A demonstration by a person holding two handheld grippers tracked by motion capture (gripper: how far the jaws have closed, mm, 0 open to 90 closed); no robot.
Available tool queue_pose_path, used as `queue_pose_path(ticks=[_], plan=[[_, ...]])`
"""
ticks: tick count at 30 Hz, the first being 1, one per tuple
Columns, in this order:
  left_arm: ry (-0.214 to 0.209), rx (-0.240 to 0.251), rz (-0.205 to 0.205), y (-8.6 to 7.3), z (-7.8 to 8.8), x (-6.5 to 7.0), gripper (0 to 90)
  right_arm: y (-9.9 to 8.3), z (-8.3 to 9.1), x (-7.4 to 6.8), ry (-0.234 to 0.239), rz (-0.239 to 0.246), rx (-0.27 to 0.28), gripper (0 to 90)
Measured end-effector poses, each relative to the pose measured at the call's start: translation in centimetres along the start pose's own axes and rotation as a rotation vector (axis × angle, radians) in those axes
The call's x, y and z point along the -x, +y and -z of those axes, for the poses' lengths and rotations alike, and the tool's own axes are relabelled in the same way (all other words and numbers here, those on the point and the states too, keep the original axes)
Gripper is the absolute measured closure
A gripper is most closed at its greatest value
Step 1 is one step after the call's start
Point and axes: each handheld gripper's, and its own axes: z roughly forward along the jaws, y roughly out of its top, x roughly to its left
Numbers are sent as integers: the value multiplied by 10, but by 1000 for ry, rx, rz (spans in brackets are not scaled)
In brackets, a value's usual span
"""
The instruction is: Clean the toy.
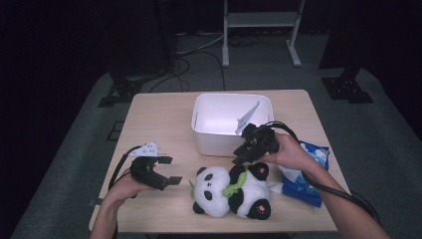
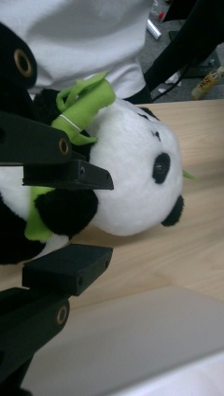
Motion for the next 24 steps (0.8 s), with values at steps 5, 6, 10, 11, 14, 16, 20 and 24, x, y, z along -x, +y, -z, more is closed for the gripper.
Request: queue_pose_path(ticks=[5, 6, 10, 11, 14, 16, 20, 24], plan=[[4, -9, -5, 0, -2, 0, 95, -4, -12, -3, 1, 10, -43, 567], [3, -8, -4, 0, -2, 0, 95, -5, -14, -3, -3, 10, -52, 560], [1, -7, -4, 0, -2, 0, 96, -7, -22, -3, 0, 11, -81, 548], [1, -7, -4, 0, -2, 0, 95, -8, -23, -3, 3, 11, -86, 547], [-1, -10, -3, 0, -3, 0, 95, -9, -28, -4, -1, 20, -100, 535], [0, -12, -4, 0, -3, 0, 95, -9, -31, -5, 4, 15, -100, 534], [1, -12, -3, -1, -2, 0, 95, -10, -36, -6, 11, 12, -108, 521], [2, -11, -5, -1, -1, -1, 95, -9, -45, -9, 25, 20, -138, 516]])
